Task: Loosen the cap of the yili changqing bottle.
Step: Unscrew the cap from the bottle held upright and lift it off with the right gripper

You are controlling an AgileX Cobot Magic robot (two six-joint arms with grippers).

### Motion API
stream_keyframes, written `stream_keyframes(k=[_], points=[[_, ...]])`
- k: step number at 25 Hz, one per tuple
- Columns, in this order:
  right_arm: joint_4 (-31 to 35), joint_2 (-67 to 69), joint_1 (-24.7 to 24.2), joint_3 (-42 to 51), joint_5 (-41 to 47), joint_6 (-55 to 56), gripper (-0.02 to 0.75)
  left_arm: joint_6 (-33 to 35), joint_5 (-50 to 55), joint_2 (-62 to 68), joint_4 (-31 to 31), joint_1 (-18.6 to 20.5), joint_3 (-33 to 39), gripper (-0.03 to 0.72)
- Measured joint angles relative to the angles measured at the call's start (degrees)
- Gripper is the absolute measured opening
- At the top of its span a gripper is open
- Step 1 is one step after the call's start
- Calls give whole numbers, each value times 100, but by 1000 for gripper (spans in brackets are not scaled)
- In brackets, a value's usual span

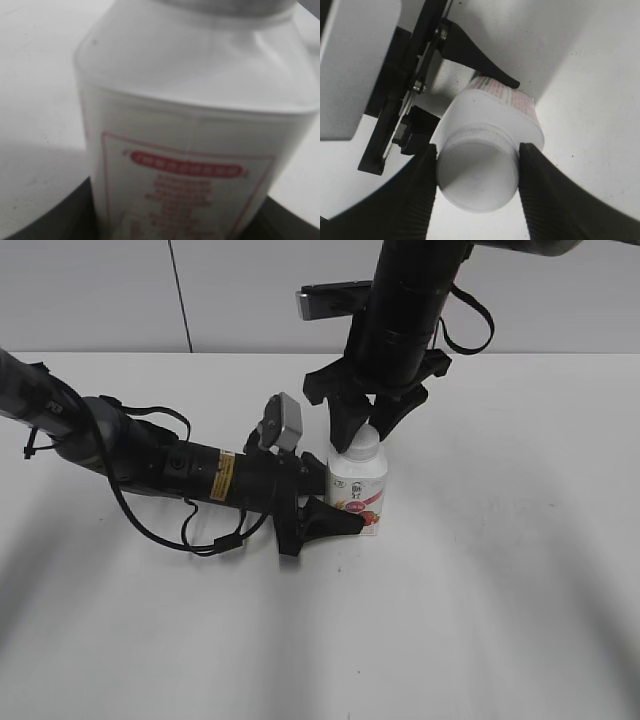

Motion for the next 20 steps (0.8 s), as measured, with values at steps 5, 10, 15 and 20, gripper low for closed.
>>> stream_keyframes(k=[5,10,15,20], points=[[46,0,0,0,0,-1157,396,13,0,0,5,0,0,409],[85,0,0,0,0,-2317,396,26,0,0,12,0,0,407],[97,0,0,0,0,-3236,396,36,0,0,36,0,-5,405],[87,0,0,0,0,-3965,393,36,0,0,62,0,-11,402]])
